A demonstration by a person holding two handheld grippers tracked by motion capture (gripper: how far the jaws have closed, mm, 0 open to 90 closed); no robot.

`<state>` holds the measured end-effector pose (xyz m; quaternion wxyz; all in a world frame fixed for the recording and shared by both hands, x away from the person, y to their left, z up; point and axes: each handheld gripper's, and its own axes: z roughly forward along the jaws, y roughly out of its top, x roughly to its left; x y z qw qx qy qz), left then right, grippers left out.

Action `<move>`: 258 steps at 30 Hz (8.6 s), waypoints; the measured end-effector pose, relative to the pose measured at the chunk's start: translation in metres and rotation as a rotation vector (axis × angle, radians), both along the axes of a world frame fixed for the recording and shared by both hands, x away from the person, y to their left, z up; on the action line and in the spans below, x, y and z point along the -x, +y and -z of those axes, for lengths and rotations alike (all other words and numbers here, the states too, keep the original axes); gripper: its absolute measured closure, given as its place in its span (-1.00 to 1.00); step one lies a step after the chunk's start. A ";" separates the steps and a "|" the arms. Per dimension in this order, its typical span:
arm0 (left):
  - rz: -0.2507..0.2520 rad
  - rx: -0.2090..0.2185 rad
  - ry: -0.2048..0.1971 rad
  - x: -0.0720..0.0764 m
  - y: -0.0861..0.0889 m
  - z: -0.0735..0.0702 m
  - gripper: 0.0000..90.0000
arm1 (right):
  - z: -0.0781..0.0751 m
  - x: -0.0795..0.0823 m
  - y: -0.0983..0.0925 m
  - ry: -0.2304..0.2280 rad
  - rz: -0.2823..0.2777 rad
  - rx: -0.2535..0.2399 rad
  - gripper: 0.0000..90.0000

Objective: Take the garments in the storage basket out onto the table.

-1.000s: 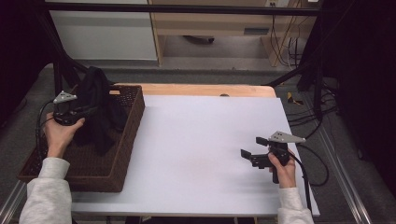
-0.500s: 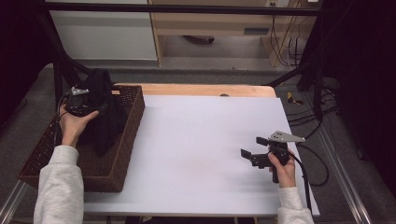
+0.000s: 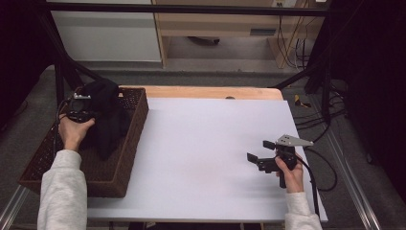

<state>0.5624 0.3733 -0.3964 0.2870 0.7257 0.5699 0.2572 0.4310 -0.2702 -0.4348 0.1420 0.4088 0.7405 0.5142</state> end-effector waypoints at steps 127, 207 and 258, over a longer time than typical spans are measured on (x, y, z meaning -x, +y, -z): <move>0.588 0.314 -0.608 0.112 -0.160 -0.215 0.80 | -0.020 -0.005 0.186 -0.100 -0.244 -0.077 -0.80; 0.500 0.268 -0.609 0.106 -0.144 -0.203 0.80 | -0.033 -0.041 0.361 -0.198 -0.177 -0.097 0.85; 0.494 0.247 -0.567 0.092 -0.158 -0.183 0.80 | -0.113 -0.007 0.160 -0.384 -0.016 -0.131 0.90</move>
